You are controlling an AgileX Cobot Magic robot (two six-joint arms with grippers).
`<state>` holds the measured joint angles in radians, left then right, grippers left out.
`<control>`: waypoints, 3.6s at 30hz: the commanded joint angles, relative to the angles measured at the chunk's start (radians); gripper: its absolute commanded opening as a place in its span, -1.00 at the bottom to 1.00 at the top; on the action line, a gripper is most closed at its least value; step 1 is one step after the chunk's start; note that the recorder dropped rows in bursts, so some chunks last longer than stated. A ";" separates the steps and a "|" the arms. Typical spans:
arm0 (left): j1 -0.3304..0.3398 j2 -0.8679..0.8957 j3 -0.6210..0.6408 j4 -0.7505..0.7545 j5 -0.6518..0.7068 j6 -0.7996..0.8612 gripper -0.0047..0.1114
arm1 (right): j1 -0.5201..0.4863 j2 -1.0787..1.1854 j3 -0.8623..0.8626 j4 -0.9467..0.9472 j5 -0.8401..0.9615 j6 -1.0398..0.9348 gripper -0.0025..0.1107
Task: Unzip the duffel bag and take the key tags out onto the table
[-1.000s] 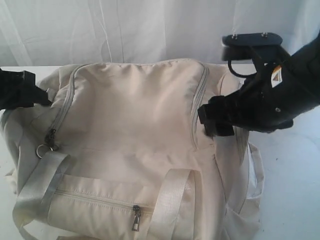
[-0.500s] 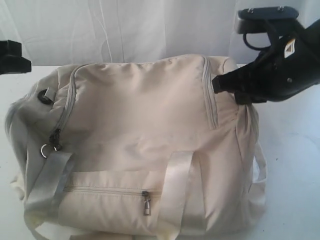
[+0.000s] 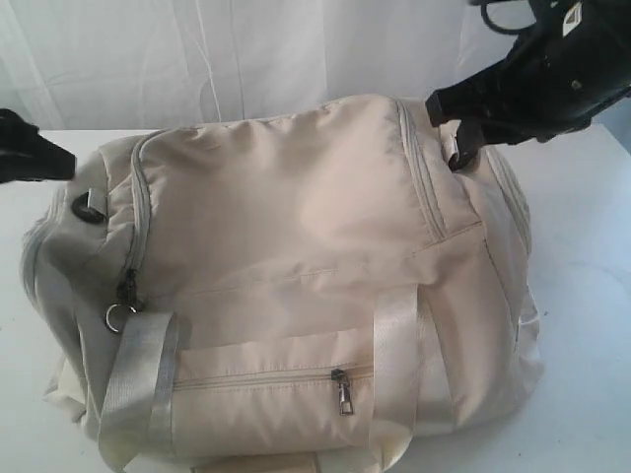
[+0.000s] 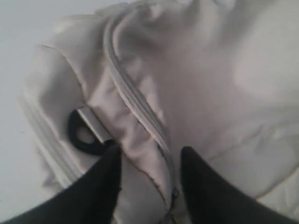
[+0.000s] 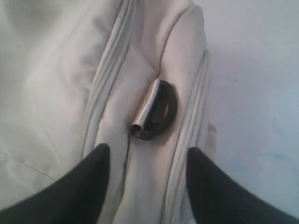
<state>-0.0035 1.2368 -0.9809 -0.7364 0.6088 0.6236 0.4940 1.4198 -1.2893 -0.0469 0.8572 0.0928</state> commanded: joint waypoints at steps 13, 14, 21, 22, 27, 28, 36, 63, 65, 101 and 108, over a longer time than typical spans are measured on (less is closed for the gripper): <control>-0.289 0.136 0.008 0.382 0.042 0.162 0.31 | 0.085 0.092 -0.036 0.163 0.137 -0.184 0.11; -0.294 0.136 0.008 0.406 0.034 0.145 0.24 | 0.093 0.109 -0.036 0.157 0.140 -0.184 0.11; -0.300 0.136 0.008 0.475 -0.004 0.112 -0.91 | 0.137 0.198 -0.036 -0.035 0.134 -0.069 -0.03; -0.300 0.136 0.008 0.475 -0.004 0.112 -0.91 | 0.137 0.206 -0.036 -0.066 0.132 -0.043 -0.11; -0.300 0.126 -0.030 0.475 0.005 0.109 -0.92 | 0.137 0.208 -0.036 -0.147 0.127 -0.025 -0.81; -0.300 0.115 -0.040 0.475 0.005 0.109 -0.92 | 0.137 0.199 -0.036 -0.147 0.121 -0.025 -0.95; -0.300 0.021 -0.139 0.475 0.020 0.089 -0.92 | 0.137 0.098 -0.052 -0.141 0.081 -0.027 -0.96; -0.299 -0.108 -0.146 0.700 0.064 -0.306 0.33 | 0.118 -0.118 -0.106 -0.061 0.200 -0.045 0.13; -0.299 -0.073 -0.175 0.722 0.054 -0.421 0.27 | 0.096 -0.074 -0.137 -0.061 0.198 -0.045 0.13; -0.299 0.191 -0.439 0.956 0.250 -0.812 0.36 | 0.041 0.098 -0.292 -0.109 0.188 -0.009 0.23; -0.299 0.164 -0.364 0.955 0.307 -0.860 0.20 | 0.072 0.079 -0.292 0.334 0.249 -0.267 0.11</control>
<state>-0.3022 1.4304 -1.3942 0.2270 0.8905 -0.2167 0.5434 1.5086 -1.5733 0.1056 1.0794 -0.0554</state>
